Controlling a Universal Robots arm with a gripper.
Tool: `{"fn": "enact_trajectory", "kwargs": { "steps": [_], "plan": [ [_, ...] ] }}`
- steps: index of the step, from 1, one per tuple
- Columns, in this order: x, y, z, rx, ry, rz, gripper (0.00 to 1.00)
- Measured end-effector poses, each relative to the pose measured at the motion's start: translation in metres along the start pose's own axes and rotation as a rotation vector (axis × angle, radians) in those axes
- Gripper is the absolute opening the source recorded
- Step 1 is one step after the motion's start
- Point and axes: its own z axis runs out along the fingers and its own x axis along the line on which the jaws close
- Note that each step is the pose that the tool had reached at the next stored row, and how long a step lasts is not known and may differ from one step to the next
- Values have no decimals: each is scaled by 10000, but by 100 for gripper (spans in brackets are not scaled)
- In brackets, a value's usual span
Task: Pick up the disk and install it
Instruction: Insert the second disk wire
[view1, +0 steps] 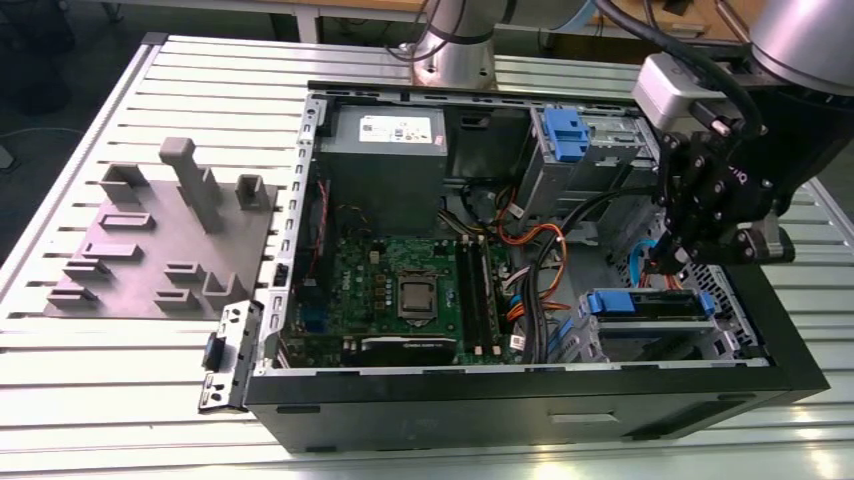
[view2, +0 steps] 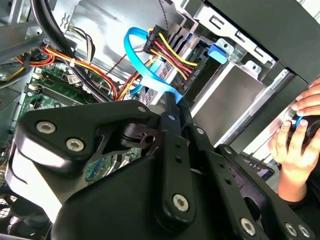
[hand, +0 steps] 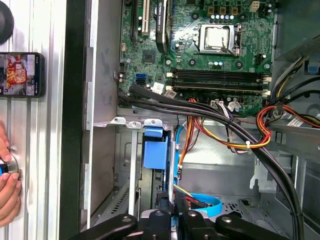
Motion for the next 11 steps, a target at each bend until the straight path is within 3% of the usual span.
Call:
{"fn": "enact_trajectory", "kwargs": {
  "steps": [5, 9, 11],
  "plan": [
    [3, 0, 4, 0, -12, 0, 16],
    [7, 4, 37, 34, -91, 5, 16],
    [22, 11, 61, 66, -99, 7, 16]
  ]
}}
